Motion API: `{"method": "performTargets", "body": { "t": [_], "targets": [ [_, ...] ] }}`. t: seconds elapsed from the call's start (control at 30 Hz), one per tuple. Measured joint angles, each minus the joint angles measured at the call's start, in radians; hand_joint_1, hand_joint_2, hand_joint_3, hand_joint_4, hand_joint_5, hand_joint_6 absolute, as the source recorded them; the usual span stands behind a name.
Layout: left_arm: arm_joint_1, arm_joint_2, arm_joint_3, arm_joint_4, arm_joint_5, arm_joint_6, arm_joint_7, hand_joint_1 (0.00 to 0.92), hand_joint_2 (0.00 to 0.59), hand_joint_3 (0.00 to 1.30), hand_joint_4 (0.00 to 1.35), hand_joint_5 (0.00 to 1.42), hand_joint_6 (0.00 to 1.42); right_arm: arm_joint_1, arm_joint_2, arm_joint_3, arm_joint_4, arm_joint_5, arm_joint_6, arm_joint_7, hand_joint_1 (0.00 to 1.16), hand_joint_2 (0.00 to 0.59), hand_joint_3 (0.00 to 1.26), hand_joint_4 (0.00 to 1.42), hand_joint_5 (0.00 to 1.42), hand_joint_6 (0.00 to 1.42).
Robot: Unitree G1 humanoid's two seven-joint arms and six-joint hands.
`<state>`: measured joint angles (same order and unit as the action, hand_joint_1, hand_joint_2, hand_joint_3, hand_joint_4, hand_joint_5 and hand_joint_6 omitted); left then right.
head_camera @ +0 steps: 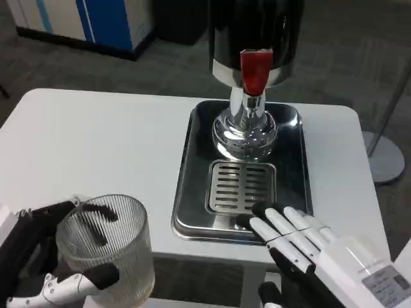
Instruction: Grasp the cup under the faucet to collect the drink, then remove the cup.
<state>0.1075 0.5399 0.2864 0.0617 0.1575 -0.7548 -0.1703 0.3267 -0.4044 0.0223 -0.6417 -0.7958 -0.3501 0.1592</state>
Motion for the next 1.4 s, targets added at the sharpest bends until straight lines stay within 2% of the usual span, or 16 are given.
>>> {"method": "performTargets", "body": {
  "t": [0.17, 0.37, 0.47, 0.9, 1.4],
  "targets": [
    [-0.062, 0.000, 0.000, 0.031, 0.015, 0.026, 0.001, 0.362, 0.142, 0.94, 1.14, 1.35, 1.42, 0.013, 0.000, -0.009, -0.008, 0.003, -0.007, -0.001, 0.00, 0.551, 0.05, 0.00, 0.00, 0.05],
    [-0.250, 0.001, -0.036, 0.138, 0.082, 0.098, 0.026, 0.362, 0.142, 0.94, 1.14, 1.35, 1.42, 0.034, 0.001, -0.022, -0.032, 0.018, -0.017, -0.002, 0.00, 0.551, 0.05, 0.00, 0.00, 0.05],
    [-0.345, 0.001, -0.070, 0.204, 0.123, 0.124, 0.054, 0.362, 0.142, 0.94, 1.14, 1.35, 1.42, 0.054, 0.000, -0.043, -0.037, 0.024, -0.027, -0.005, 0.00, 0.551, 0.05, 0.00, 0.00, 0.05],
    [-0.517, 0.001, -0.171, 0.392, 0.211, 0.175, 0.122, 0.354, 0.150, 0.95, 1.14, 1.36, 1.42, 0.090, -0.001, -0.086, -0.045, 0.058, -0.063, -0.015, 0.00, 0.545, 0.05, 0.00, 0.00, 0.05],
    [-0.705, -0.004, -0.283, 0.504, 0.283, 0.220, 0.178, 0.355, 0.157, 0.95, 1.15, 1.36, 1.42, 0.138, 0.003, -0.129, -0.073, 0.079, -0.094, -0.017, 0.00, 0.540, 0.05, 0.00, 0.00, 0.06]
  ]
}}
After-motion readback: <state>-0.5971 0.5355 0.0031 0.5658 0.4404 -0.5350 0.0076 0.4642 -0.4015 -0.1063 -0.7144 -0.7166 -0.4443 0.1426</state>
